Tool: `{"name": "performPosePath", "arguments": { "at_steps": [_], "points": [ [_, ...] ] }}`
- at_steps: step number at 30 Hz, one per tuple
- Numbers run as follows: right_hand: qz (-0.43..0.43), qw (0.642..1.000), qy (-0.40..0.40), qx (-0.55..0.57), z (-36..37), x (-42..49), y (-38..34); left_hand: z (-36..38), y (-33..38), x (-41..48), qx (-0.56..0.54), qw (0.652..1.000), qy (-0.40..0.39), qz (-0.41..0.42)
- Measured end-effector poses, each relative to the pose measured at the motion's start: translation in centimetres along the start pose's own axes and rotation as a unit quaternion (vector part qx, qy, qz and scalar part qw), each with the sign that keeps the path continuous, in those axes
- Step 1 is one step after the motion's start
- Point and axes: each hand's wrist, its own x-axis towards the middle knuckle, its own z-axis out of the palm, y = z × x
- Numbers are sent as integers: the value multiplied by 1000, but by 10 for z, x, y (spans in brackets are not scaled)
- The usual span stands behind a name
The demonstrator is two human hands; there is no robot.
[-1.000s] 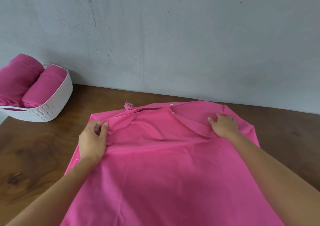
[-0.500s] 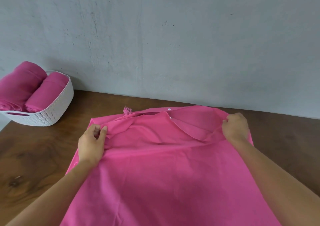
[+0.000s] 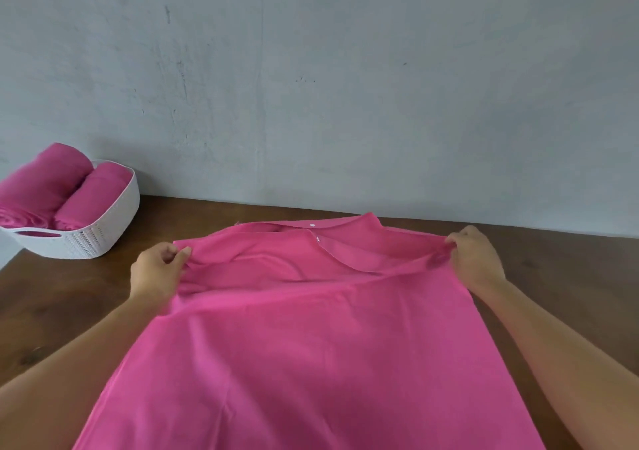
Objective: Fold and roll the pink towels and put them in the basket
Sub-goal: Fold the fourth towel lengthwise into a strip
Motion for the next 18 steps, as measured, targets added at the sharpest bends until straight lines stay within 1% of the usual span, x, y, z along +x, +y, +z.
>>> {"name": "performPosePath", "arguments": {
  "at_steps": [2,5,8,12,15,18],
  "points": [
    [-15,999,-11,-40,-1,-8,7,-6,5,-1,-5,1000,2,-3],
    [-11,995,-34,-91,-3,-19,15,-16,8,0,-9,1000,13,0],
    [-4,991,-39,-129,-8,-32,24,-24,5,1,-55,998,38,-11],
    [-6,986,-42,-162,-12,-48,37,-31,-2,0,-107,993,42,-40],
    [2,989,-28,-146,-10,-62,49,-32,-3,-6,-123,990,48,-51],
    [47,995,-17,-87,-8,-76,49,-33,-6,-13,-126,989,53,-56]
  ]
}}
